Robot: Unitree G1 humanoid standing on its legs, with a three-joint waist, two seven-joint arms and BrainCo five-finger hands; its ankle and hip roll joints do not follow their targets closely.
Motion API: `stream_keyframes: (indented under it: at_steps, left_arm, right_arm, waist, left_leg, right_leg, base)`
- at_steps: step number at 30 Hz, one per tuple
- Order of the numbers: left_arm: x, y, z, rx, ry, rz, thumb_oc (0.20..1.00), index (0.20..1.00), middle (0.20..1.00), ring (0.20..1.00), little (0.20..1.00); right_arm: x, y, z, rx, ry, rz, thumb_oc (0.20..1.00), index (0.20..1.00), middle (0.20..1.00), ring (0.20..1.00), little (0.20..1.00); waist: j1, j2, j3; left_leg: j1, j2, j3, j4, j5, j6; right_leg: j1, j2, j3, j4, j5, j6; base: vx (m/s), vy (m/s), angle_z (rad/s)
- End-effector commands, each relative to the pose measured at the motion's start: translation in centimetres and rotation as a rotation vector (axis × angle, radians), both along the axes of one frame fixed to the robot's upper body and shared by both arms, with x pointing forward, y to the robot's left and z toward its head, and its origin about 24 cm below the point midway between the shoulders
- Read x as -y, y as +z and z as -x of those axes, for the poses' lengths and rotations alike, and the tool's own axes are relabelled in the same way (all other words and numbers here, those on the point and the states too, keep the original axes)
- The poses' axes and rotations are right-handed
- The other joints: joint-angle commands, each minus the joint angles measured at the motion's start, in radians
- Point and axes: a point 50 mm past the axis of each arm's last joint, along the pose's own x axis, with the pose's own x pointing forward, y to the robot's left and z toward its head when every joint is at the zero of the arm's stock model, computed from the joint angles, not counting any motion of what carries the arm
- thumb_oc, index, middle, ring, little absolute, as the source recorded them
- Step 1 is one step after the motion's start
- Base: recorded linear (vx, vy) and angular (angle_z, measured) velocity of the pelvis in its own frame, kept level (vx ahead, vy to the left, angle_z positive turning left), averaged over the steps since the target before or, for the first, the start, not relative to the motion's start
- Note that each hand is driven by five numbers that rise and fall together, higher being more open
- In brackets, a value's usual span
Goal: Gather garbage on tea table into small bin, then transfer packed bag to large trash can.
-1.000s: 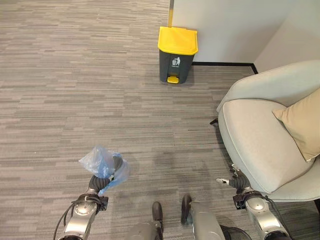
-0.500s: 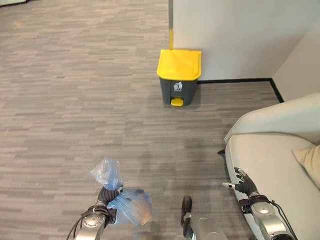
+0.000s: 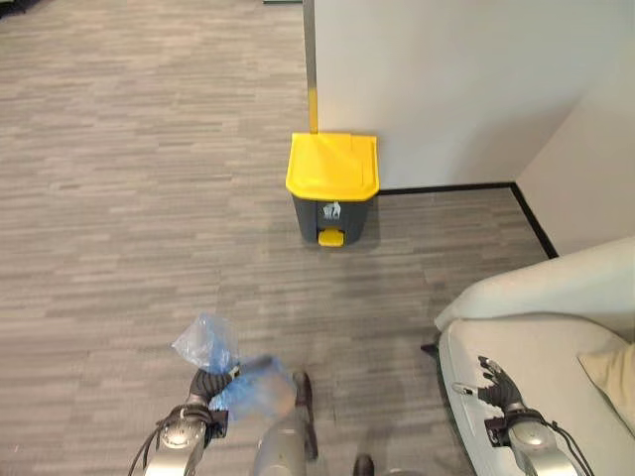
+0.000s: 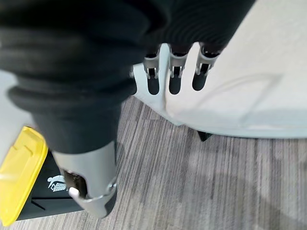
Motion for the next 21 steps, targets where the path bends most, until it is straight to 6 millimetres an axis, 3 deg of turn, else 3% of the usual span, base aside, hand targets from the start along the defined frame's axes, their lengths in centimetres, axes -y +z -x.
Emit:
stream_keyframes:
  at_steps: [1, 4, 6, 8, 12, 17, 21]
  left_arm:
    - [-2.1, 3.0, -1.8, 0.141, 0.002, -0.075, 0.200, 0.200, 0.200, 0.200, 0.200]
    - [-2.5, 3.4, -2.2, 0.155, 0.003, -0.100, 0.200, 0.200, 0.200, 0.200, 0.200]
    - [-2.5, 3.6, -2.3, 0.160, 0.000, -0.096, 0.200, 0.200, 0.200, 0.200, 0.200]
    - [-2.7, 3.6, -2.3, 0.159, 0.012, -0.098, 0.200, 0.200, 0.200, 0.200, 0.200]
    - [-2.5, 3.3, -2.2, 0.152, 0.015, -0.085, 0.200, 0.200, 0.200, 0.200, 0.200]
    - [-2.3, 3.1, -2.1, 0.147, 0.013, -0.082, 0.200, 0.200, 0.200, 0.200, 0.200]
    - [-2.0, 3.2, -2.2, 0.152, -0.012, -0.088, 0.200, 0.200, 0.200, 0.200, 0.200]
  right_arm:
    - [-0.6, 1.8, -2.7, 0.109, 0.051, 0.004, 1.000, 1.000, 1.000, 1.000, 1.000]
    - [-1.2, 2.0, -3.3, 0.129, 0.057, -0.019, 1.000, 1.000, 1.000, 1.000, 1.000]
    - [-1.5, 2.1, -3.5, 0.134, 0.063, -0.028, 1.000, 1.000, 1.000, 1.000, 1.000]
    - [-1.6, 2.5, -4.1, 0.150, 0.077, -0.024, 1.000, 1.000, 1.000, 1.000, 1.000]
    - [-1.4, 2.6, -4.0, 0.150, 0.082, -0.019, 1.000, 1.000, 1.000, 1.000, 1.000]
    - [-1.3, 2.6, -3.7, 0.143, 0.088, -0.012, 1.000, 1.000, 1.000, 1.000, 1.000]
    - [-0.7, 2.4, -2.9, 0.132, 0.075, 0.000, 1.000, 1.000, 1.000, 1.000, 1.000]
  waist:
    - [0.045, -0.030, -0.011]
    - [0.041, -0.032, -0.007]
    - [0.033, -0.024, -0.004]
    - [0.019, -0.008, 0.010]
    - [-0.006, -0.005, 0.026]
    - [-0.039, 0.000, 0.043]
    - [-0.069, 0.002, 0.020]
  left_leg:
    - [0.007, 0.035, -0.012, 0.103, -0.169, -0.104]
    - [0.039, 0.018, -0.004, 0.103, -0.207, -0.075]
    - [0.081, 0.009, -0.005, 0.091, -0.231, -0.064]
    - [0.129, 0.007, 0.001, 0.070, -0.257, -0.062]
    - [0.214, -0.020, -0.023, 0.053, -0.302, -0.057]
    - [0.316, -0.035, -0.067, 0.041, -0.354, -0.074]
    - [0.381, -0.019, -0.119, 0.054, -0.395, -0.111]
  right_leg:
    - [-0.142, -0.103, 0.023, 0.126, 0.047, 0.058]
    - [-0.216, -0.115, 0.058, 0.238, 0.093, 0.074]
    - [-0.275, -0.113, 0.055, 0.250, 0.108, 0.061]
    - [-0.351, -0.124, 0.008, 0.214, 0.133, 0.058]
    - [-0.428, -0.115, -0.011, 0.130, 0.183, 0.068]
    - [-0.517, -0.108, -0.042, 0.036, 0.244, 0.094]
    - [-0.502, -0.107, 0.006, 0.063, 0.260, 0.083]
  base:
    - [0.30, 0.270, -0.07]
    - [0.23, 0.184, -0.29]
    - [0.28, 0.135, -0.06]
    - [0.29, 0.084, -0.05]
    - [0.29, 0.019, -0.10]
    - [0.36, -0.069, 0.19]
    - [0.45, -0.221, 0.87]
